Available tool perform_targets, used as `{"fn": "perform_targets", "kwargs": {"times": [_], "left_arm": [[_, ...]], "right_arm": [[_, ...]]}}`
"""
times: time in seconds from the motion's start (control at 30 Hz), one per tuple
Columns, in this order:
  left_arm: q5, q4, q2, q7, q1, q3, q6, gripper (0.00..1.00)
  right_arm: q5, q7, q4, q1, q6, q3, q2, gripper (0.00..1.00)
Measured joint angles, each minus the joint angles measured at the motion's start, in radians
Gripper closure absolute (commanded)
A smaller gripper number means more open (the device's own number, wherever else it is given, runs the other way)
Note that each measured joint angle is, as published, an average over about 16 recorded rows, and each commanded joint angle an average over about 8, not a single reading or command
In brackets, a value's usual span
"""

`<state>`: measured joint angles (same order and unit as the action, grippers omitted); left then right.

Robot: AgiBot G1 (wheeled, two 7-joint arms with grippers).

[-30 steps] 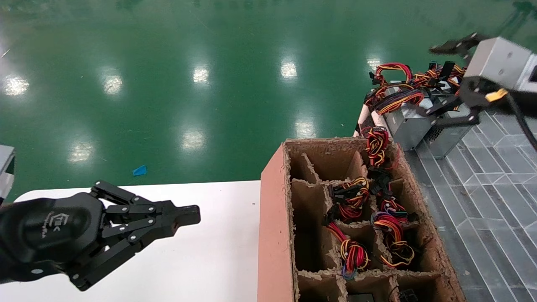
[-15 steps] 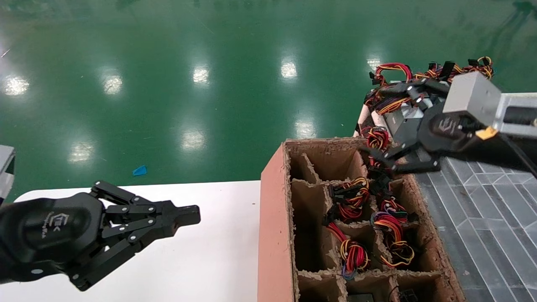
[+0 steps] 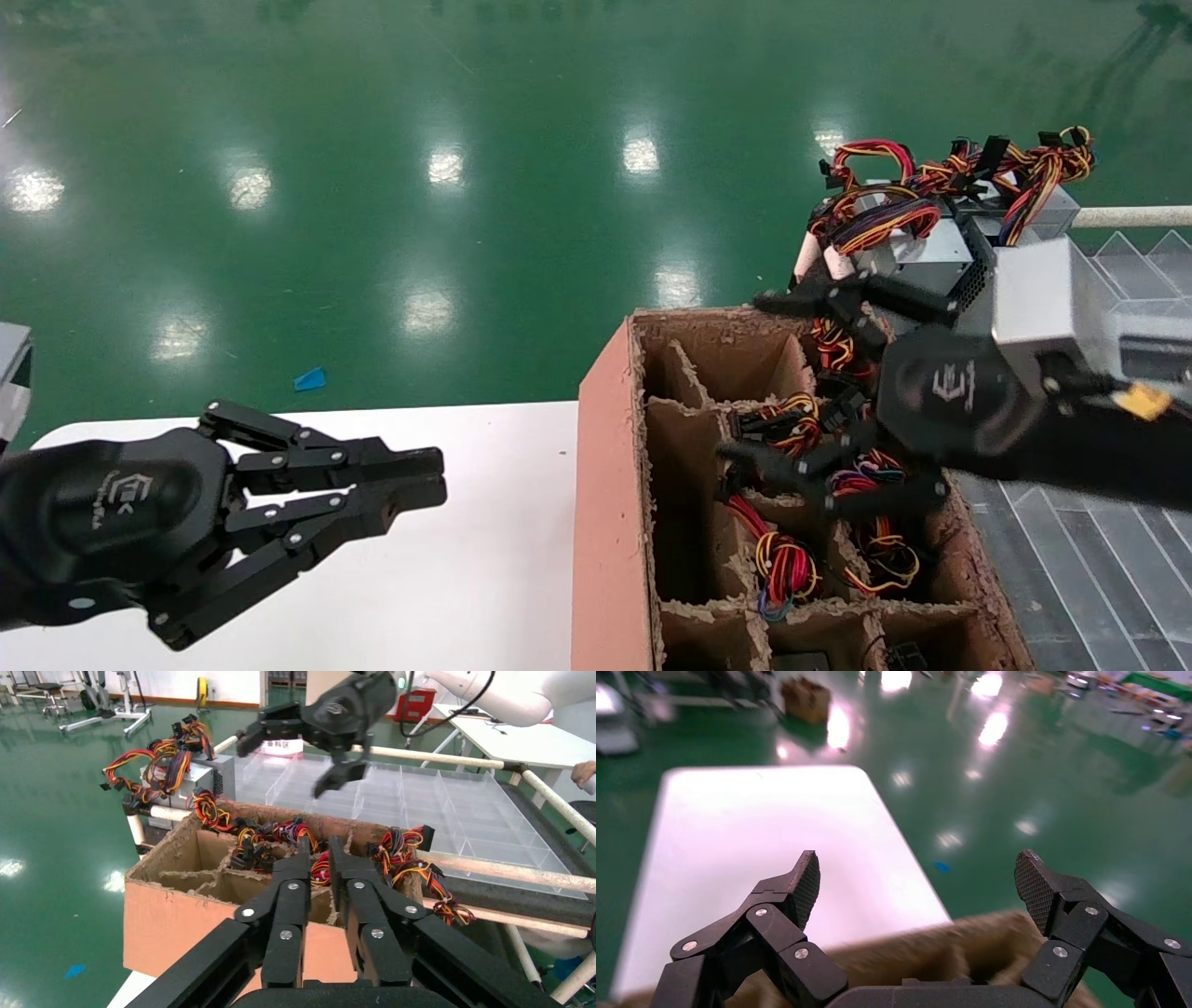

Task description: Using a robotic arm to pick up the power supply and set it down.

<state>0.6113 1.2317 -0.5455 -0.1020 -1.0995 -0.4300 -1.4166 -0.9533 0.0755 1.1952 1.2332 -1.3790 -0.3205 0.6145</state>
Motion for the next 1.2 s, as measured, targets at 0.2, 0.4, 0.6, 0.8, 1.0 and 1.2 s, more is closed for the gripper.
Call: {"fn": "perform_targets", "kwargs": {"times": [0.2, 0.4, 0.6, 0.8, 1.0, 1.2], "left_arm": [[0.000, 0.000, 0.000, 0.000, 0.000, 0.000, 0.000, 0.00], [0.000, 0.000, 0.000, 0.000, 0.000, 0.000, 0.000, 0.00], [0.000, 0.000, 0.000, 0.000, 0.000, 0.000, 0.000, 0.00], [0.000, 0.000, 0.000, 0.000, 0.000, 0.000, 0.000, 0.00], [0.000, 0.000, 0.000, 0.000, 0.000, 0.000, 0.000, 0.00], [0.000, 0.000, 0.000, 0.000, 0.000, 0.000, 0.000, 0.00]], "right_arm": [[0.095, 0.048, 0.038, -0.068, -0.050, 0.017, -0.001, 0.00], [0.180, 0.090, 0.072, -0.128, -0.094, 0.033, -0.003, 0.00], [0.234, 0.115, 0.093, -0.167, -0.122, 0.043, -0.003, 0.00], [0.250, 0.121, 0.099, -0.177, -0.130, 0.046, -0.004, 0.00], [0.242, 0.118, 0.096, -0.171, -0.126, 0.045, -0.004, 0.00], [0.235, 0.116, 0.093, -0.167, -0.123, 0.044, -0.004, 0.00]]}}
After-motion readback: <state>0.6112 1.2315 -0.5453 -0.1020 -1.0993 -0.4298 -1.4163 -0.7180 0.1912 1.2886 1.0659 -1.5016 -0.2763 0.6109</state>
